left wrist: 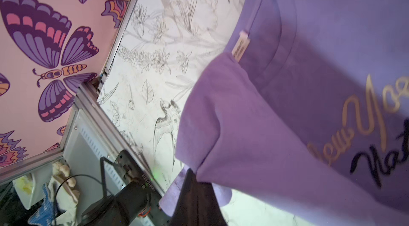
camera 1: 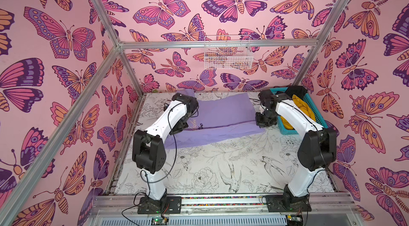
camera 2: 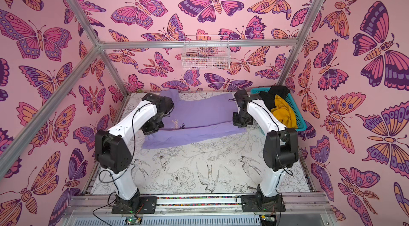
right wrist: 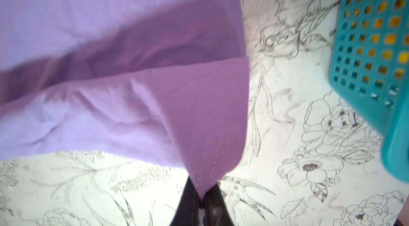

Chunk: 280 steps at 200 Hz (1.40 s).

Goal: Fold and stack t-shirts
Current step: Fold the T-shirt.

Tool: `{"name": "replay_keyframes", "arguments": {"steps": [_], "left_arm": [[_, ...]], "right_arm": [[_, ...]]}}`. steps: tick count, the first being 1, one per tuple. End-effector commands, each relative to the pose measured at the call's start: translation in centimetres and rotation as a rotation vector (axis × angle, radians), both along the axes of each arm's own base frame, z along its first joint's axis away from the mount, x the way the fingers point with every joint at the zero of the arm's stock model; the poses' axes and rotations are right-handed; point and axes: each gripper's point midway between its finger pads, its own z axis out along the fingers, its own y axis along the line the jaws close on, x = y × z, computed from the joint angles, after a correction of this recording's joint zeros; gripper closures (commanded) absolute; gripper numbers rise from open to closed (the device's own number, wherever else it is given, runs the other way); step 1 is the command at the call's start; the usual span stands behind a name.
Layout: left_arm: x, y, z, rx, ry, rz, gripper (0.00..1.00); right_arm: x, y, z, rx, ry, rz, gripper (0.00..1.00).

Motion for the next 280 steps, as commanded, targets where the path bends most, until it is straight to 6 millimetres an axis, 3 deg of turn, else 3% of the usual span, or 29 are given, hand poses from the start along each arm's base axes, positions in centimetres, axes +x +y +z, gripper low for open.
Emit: {"name": "replay_keyframes", "arguments": {"steps": [1,38,110,161,207,280], "left_arm": [[-6.6,-0.3,-0.3,0.028,0.165,0.021,1.0],[-12.6,-1.1,-2.6,0.067,0.285,0.031,1.0],[-18.5,-2.3,-3.6,0.116,0.354,0.034,1.0],[-20.3,-1.5,-3.5,0.128,0.366,0.067,1.0],[-21.6,-1.3,-2.5,0.126,0.368,0.081,1.0],[-23.4,-1.3,-2.3,0.102,0.368,0.102,1.0]], "right_arm": [[-2.9,0.3,-1.6,-0.001,0.038,-0.012,1.0],[-7.0,-0.5,-3.3,-0.016,0.071,-0.026,1.0],[-12.5,-2.8,-4.1,-0.038,0.076,-0.113,1.0],[-15.1,-4.2,-4.5,-0.074,0.1,-0.133,1.0],[-15.9,-4.7,-3.9,-0.091,0.096,-0.176,1.0],[-20.6,-6.2,-1.8,-0.105,0.037,-0.258,1.0]]}}
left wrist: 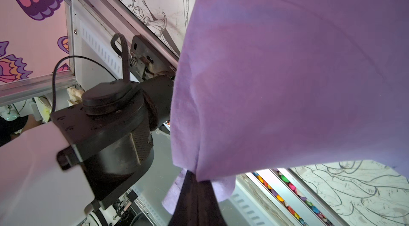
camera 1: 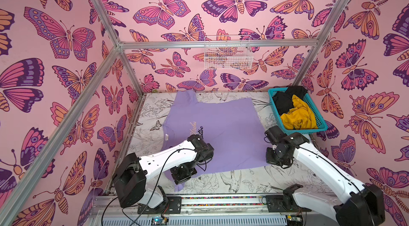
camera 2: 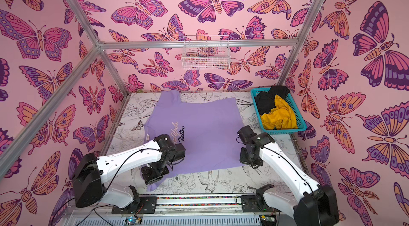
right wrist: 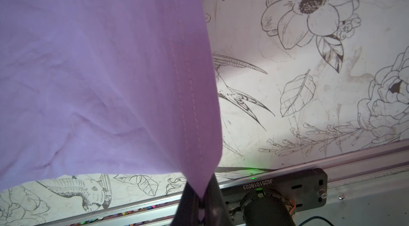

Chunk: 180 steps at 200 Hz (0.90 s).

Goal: Fold and stack t-shirts
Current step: Fold the T-shirt.

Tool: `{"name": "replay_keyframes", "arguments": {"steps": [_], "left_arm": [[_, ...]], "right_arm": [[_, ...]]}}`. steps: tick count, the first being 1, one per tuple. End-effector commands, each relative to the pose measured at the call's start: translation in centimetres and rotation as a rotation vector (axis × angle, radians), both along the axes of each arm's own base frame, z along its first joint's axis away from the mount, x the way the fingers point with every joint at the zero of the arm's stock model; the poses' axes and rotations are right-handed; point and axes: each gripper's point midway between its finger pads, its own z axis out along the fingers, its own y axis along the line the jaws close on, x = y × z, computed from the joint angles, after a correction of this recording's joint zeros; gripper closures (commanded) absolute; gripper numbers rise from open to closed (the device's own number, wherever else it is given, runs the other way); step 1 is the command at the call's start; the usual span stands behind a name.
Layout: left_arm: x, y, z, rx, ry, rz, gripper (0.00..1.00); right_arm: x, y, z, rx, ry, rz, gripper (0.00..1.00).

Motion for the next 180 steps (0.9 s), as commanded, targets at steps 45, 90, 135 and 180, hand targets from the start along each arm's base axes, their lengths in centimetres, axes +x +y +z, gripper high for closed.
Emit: {"name": "replay_keyframes", "arguments": {"steps": [45,90,135,180], "left_arm": [[-2.6,2.4,2.5,0.164,0.099,0.005,1.0],[-0.7,2.0,2.5,0.199,0.074,-0.027,1.0],[1.2,1.6,2.7,0.193,0.068,-0.044,1.0],[2.7,3.1,3.1,0.176,0.051,-0.012,1.0]], "right_arm": [[-3.6,-2.4,0.9,-0.044,0.011,-0.089,1.0],[-1.3,-1.0,-0.1,-0.045,0.021,-0.048,1.0],[2.4,0.6,-0.6,-0.076,0.025,0.003,1.0],[6.1,0.6,0.5,-0.146,0.02,0.044,1.0]]}}
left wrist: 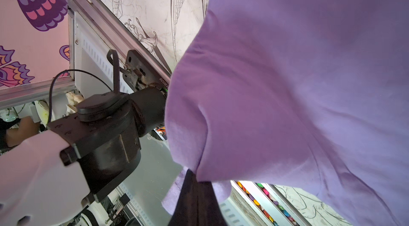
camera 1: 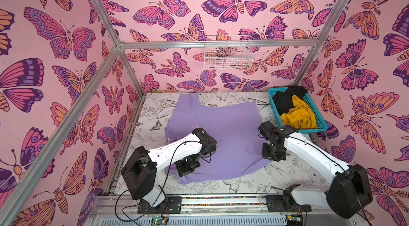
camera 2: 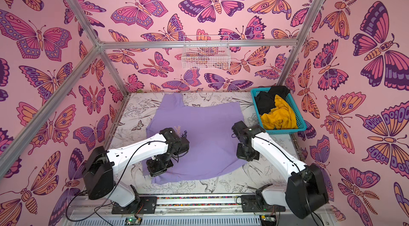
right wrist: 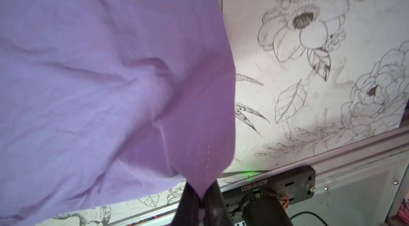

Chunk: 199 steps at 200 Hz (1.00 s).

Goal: Fold and stack t-shirts
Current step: Fold the T-shirt.

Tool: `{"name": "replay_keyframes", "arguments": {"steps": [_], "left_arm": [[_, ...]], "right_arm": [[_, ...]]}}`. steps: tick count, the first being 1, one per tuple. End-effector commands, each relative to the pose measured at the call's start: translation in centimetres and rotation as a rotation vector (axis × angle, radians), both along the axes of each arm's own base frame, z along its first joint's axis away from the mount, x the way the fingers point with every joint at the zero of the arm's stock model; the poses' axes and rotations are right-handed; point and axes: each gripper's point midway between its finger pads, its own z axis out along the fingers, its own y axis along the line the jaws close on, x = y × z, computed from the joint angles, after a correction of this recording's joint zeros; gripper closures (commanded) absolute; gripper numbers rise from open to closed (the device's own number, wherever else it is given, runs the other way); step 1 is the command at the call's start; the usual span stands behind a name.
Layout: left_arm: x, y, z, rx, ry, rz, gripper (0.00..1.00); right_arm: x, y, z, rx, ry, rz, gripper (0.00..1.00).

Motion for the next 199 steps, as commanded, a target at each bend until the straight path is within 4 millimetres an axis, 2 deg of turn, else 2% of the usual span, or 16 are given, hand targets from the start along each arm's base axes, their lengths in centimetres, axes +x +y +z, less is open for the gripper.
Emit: {"name": "replay_keyframes", "arguments": {"steps": [1,36,79,83,90,148,199], "left_arm": [[-1.1,3.9,2.9,0.141,0.088,-0.019,1.0],[1.1,5.1,3.3,0.158,0.061,-0.006,1.0],[5.3,6.3,4.0,0.205,0.001,0.006,1.0],[5.7,6.3,4.0,0.211,0.0,0.003,1.0],[6.3,6.2,4.0,0.213,0.006,-0.006,1.0],[10.4,6.1,3.1,0.291,0.008,-0.031,1.0],[13.0,6.6,2.0,0.34,0.034,-0.041,1.0]], "right_arm": [[2.2,-0.4,1.0,-0.039,-0.036,0.036,1.0],[4.7,-0.6,0.7,-0.02,-0.031,0.025,1.0],[7.4,-0.3,0.3,-0.014,-0.029,0.039,1.0],[7.5,-0.2,-0.5,-0.021,-0.003,0.043,1.0],[7.9,-0.1,-0.7,-0.02,0.0,0.045,1.0],[10.7,0.0,-1.7,-0.011,0.003,0.034,1.0],[13.8,-0.1,-2.3,0.007,0.007,0.025,1.0]]}}
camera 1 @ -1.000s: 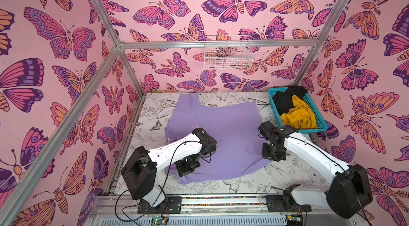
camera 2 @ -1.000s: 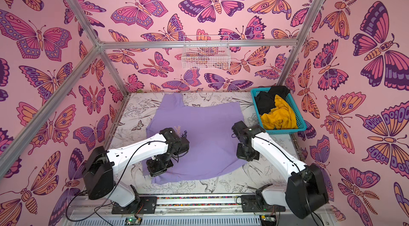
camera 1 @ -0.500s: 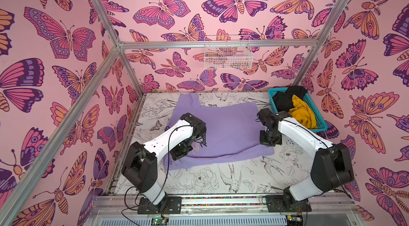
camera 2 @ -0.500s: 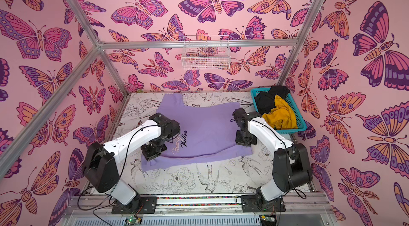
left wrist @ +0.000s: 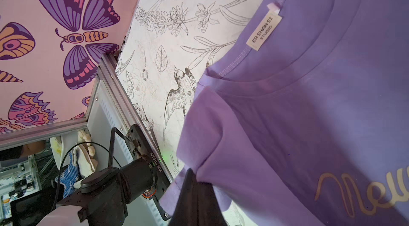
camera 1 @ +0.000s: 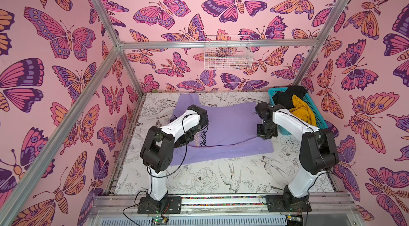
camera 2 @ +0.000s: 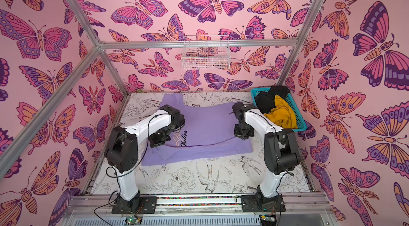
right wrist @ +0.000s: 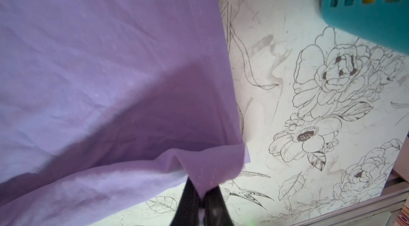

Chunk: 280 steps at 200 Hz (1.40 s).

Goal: Fold and stack t-shirts
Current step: Fold the T-shirt, then smooth out the T-shirt at the center of the board.

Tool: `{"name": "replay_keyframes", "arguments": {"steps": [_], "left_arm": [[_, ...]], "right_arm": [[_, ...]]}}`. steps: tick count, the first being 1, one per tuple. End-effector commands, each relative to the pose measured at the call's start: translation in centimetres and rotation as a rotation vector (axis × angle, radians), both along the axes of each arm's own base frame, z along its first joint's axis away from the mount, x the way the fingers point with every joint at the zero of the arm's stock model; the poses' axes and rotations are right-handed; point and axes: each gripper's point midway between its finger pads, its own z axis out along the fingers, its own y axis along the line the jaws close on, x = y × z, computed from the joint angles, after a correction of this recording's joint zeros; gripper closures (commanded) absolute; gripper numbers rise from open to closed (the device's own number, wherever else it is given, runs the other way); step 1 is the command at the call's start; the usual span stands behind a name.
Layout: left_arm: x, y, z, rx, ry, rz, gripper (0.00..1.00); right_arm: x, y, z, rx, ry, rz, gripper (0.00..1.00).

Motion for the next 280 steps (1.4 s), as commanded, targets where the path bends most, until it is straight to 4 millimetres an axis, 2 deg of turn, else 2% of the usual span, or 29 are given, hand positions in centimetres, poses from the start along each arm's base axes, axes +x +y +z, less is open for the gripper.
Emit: {"name": "replay_keyframes", "arguments": {"steps": [1,34,52,58,62,69,72,86,95,109,136,152,173,189,203,212,223,240,280], "left_arm": [[-1.3,2.7,2.2,0.14,0.149,-0.023,1.0],[0.2,3.2,1.4,0.17,0.149,-0.015,1.0],[1.0,3.1,0.2,0.142,0.155,-0.006,1.0],[1.2,3.1,-0.1,0.133,0.152,-0.004,1.0],[1.4,3.1,-0.3,0.13,0.15,-0.001,0.99],[1.8,3.0,-0.6,0.128,0.144,-0.003,0.92],[1.9,3.0,-0.7,0.127,0.14,-0.004,0.89],[3.0,2.9,-1.0,0.123,0.116,-0.018,0.6],[4.0,2.7,-1.4,0.111,0.096,-0.043,0.42],[5.7,2.2,-2.0,0.082,0.042,-0.072,0.27],[8.6,2.1,-1.1,0.05,-0.028,-0.08,0.22],[9.6,2.8,0.8,0.079,-0.059,-0.068,0.21],[9.5,3.9,3.7,0.158,-0.065,-0.049,0.21],[8.3,3.5,3.8,0.101,-0.028,-0.028,0.22],[6.9,2.5,3.6,0.026,-0.002,-0.01,0.23],[6.0,1.6,3.3,-0.023,0.008,-0.024,0.24],[5.0,0.1,2.9,-0.102,0.001,-0.037,0.25],[3.3,-2.3,2.6,-0.232,0.023,-0.062,0.26],[1.0,-4.5,3.2,-0.292,0.047,-0.135,0.27]], "right_arm": [[1.7,-0.1,-0.1,0.016,-0.004,0.001,1.0],[3.6,0.3,-1.0,0.028,0.015,0.008,1.0],[4.3,1.1,-1.7,0.054,0.026,0.018,1.0],[4.5,1.3,-2.0,0.065,0.034,0.022,0.93],[4.6,1.6,-2.2,0.076,0.036,0.024,0.82],[4.8,1.9,-2.5,0.092,0.039,0.027,0.67],[4.9,2.1,-2.6,0.099,0.037,0.029,0.64],[5.5,2.5,-2.6,0.12,0.008,0.028,0.53],[5.9,2.7,-2.4,0.132,-0.015,0.03,0.48],[6.7,2.8,-1.8,0.137,-0.044,0.042,0.48],[7.5,2.5,-0.1,0.11,-0.074,0.058,0.48],[7.4,2.5,1.4,0.112,-0.097,0.062,0.49],[6.2,2.2,2.9,0.118,-0.112,0.058,0.51],[4.4,1.9,2.7,0.119,-0.081,0.055,0.55],[3.0,0.9,1.6,0.079,-0.047,0.048,0.59],[2.5,0.1,0.9,0.033,-0.031,0.047,0.66],[2.1,-0.8,0.2,-0.02,0.001,0.049,0.8],[1.9,-1.6,-1.2,-0.066,0.049,0.051,0.94],[2.5,-0.6,-3.4,-0.023,0.086,0.032,0.99]]}}
